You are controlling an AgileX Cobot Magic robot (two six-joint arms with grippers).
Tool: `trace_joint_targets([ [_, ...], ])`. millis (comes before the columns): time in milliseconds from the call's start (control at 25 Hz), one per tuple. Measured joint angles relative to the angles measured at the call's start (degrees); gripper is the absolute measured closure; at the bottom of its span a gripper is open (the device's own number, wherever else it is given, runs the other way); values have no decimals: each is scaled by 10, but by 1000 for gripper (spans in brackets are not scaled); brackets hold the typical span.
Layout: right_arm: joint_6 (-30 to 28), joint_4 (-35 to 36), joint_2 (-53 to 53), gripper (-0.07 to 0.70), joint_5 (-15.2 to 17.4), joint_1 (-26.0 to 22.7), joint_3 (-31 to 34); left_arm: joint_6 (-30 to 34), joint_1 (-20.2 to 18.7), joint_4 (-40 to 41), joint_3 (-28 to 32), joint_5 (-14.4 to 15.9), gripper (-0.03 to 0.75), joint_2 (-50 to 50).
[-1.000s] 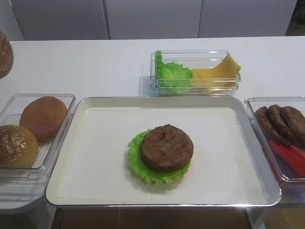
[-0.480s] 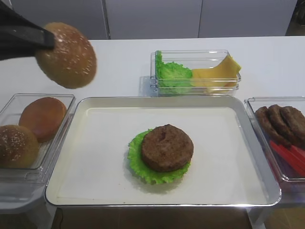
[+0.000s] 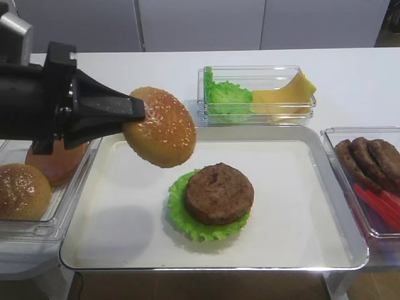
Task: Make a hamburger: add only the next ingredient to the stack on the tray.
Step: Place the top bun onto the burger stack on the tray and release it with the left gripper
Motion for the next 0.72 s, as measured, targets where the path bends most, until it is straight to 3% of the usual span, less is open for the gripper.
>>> trace_joint_targets([
  [280, 0, 0, 0, 216, 0, 0, 0, 66, -73, -138, 8, -7, 607, 85],
  [480, 0, 0, 0, 216, 0, 0, 0, 73, -111, -143, 8, -8, 607, 132],
  [720, 0, 0, 0, 216, 0, 0, 0, 74, -118, -143, 8, -10, 607, 146],
])
